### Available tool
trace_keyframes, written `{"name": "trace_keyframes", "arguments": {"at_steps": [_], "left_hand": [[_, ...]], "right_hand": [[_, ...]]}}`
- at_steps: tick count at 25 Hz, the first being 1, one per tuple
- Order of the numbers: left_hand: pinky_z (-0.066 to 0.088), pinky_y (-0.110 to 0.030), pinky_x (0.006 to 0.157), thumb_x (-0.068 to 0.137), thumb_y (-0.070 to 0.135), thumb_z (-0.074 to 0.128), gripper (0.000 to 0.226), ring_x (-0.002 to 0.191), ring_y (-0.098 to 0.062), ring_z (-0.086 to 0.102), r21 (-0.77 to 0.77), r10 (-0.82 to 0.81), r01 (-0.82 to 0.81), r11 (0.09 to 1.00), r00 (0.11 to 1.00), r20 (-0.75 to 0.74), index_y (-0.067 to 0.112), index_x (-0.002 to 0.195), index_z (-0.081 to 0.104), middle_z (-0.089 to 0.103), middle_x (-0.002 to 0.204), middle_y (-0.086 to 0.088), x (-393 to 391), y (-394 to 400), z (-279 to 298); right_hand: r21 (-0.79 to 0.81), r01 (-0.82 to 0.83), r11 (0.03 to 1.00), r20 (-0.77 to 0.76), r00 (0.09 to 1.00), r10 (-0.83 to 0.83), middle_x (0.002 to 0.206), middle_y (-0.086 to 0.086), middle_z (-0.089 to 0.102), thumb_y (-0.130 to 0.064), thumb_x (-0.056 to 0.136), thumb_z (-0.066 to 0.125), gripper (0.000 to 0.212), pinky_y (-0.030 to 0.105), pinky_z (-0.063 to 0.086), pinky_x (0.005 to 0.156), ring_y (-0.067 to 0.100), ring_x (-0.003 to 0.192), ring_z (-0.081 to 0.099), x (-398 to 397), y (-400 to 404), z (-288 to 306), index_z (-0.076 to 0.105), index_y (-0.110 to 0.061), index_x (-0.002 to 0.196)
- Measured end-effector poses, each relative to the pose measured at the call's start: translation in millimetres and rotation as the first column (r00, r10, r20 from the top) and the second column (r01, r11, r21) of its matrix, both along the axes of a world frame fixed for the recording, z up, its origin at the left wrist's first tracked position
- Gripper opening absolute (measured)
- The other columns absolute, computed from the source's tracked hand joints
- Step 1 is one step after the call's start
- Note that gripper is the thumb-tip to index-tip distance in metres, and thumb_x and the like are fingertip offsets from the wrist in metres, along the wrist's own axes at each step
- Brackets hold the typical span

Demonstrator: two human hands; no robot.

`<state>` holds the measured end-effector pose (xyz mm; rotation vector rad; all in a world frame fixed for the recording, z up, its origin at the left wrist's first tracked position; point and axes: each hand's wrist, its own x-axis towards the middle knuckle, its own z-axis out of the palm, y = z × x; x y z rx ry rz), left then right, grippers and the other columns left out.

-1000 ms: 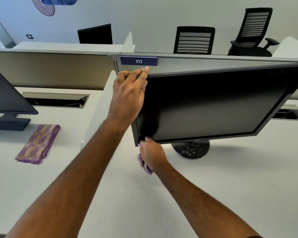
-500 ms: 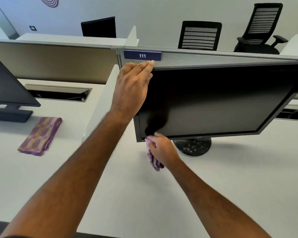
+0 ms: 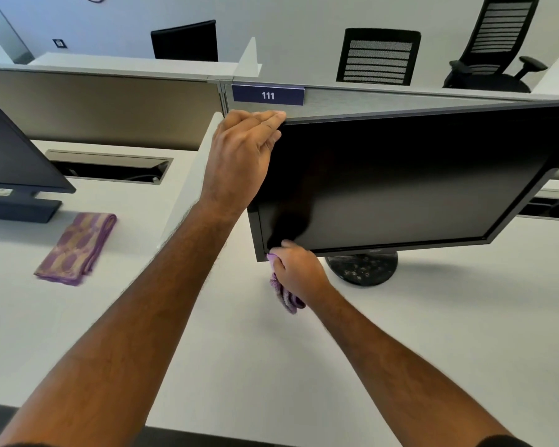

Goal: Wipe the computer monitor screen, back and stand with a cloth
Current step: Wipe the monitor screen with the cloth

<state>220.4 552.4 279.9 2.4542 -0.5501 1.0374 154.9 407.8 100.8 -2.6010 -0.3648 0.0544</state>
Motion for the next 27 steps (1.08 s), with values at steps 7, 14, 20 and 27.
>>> {"name": "trace_keyframes", "arguments": {"at_steps": [7, 14, 20, 27], "left_hand": [[0.045, -0.025, 0.098, 0.104, 0.024, 0.061, 0.035, 0.114, -0.022, 0.062, -0.031, -0.014, 0.012, 0.999, 0.999, -0.049, 0.010, 0.135, 0.070, 0.074, 0.127, -0.002, -2.3, -3.2, 6.5], [0.037, -0.012, 0.101, 0.108, 0.023, 0.053, 0.035, 0.118, -0.012, 0.056, -0.102, -0.190, 0.171, 0.980, 0.959, -0.213, 0.015, 0.139, 0.067, 0.071, 0.127, 0.005, -6.6, 4.9, 32.8], [0.043, -0.040, 0.119, 0.113, 0.026, 0.036, 0.042, 0.136, -0.011, 0.057, -0.631, -0.400, 0.106, 0.768, 0.849, -0.344, 0.011, 0.146, 0.058, 0.064, 0.142, -0.001, -12.8, 39.7, 7.8], [0.044, -0.047, 0.118, 0.116, 0.035, 0.021, 0.053, 0.131, -0.024, 0.063, -0.870, -0.623, 0.018, 0.492, 0.705, -0.338, 0.011, 0.139, 0.062, 0.069, 0.137, -0.010, -21.7, 37.7, -6.0]], "right_hand": [[0.108, -0.008, 0.994, -0.100, 0.995, 0.019, 0.103, 0.003, 0.058, -0.028, 0.097, 0.038, 0.038, 0.036, 0.048, 0.079, 0.025, 0.090, 0.060, -4.2, 5.9, -9.8, 0.071, -0.020, 0.115], [0.315, -0.031, 0.949, -0.067, 0.996, 0.054, 0.127, -0.009, 0.062, -0.027, 0.103, 0.055, 0.034, 0.020, 0.044, 0.098, 0.005, 0.111, 0.058, -10.3, -37.1, 26.9, 0.059, -0.031, 0.136], [0.480, -0.047, 0.876, 0.193, 0.980, -0.053, 0.120, -0.003, 0.061, -0.020, 0.096, 0.068, 0.037, 0.017, 0.051, 0.085, 0.011, 0.107, 0.061, -21.2, -45.9, 136.9, 0.058, -0.017, 0.131], [0.145, -0.228, 0.963, 0.835, 0.551, 0.005, 0.134, 0.021, 0.058, -0.005, 0.090, 0.069, 0.027, 0.036, 0.039, 0.112, 0.033, 0.127, 0.051, -2.0, -8.6, 216.6, 0.069, -0.001, 0.117]]}}
